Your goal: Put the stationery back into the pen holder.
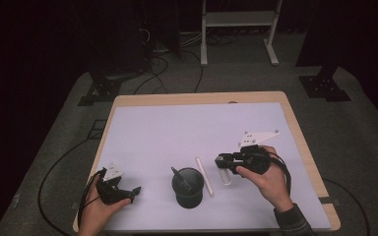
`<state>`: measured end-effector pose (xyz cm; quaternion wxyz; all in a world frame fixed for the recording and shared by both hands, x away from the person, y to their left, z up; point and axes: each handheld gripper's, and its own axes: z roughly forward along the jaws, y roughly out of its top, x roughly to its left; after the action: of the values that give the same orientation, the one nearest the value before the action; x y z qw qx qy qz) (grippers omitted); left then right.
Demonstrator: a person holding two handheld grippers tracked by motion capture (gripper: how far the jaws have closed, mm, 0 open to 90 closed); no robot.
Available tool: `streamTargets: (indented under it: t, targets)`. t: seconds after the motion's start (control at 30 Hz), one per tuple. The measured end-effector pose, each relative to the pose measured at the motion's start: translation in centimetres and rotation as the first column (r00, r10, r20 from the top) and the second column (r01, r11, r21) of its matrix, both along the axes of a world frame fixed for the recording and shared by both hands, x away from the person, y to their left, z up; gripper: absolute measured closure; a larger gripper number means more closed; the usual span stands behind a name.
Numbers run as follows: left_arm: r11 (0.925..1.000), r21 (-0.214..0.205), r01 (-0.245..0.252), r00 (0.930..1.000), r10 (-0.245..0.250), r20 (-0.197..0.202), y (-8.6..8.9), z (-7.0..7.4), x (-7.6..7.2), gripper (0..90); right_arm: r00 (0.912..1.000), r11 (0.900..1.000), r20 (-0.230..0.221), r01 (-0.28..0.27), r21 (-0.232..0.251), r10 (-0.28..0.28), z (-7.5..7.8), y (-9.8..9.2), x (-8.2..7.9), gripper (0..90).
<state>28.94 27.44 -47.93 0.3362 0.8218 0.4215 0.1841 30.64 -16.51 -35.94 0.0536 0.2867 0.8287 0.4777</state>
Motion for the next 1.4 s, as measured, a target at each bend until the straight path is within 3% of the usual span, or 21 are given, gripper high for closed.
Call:
streamTargets:
  t: [0.9, 1.4]
  targets:
    - [1.0000, 0.000, 0.000, 1.0000, 0.000, 0.000, 0.0, 0.0, 0.0, 1.4, 0.9927, 0.9928, 0.098, -0.080, 0.090, 0.071, 3.0, 1.5, -0.9, 70.5]
    - [1.0000, 0.000, 0.000, 1.0000, 0.000, 0.000, 0.0, 0.0, 0.0, 1.4, 0.9849, 0.9821, 0.107, -0.148, 0.116, 0.136, 3.4, 3.4, -1.1, 70.5]
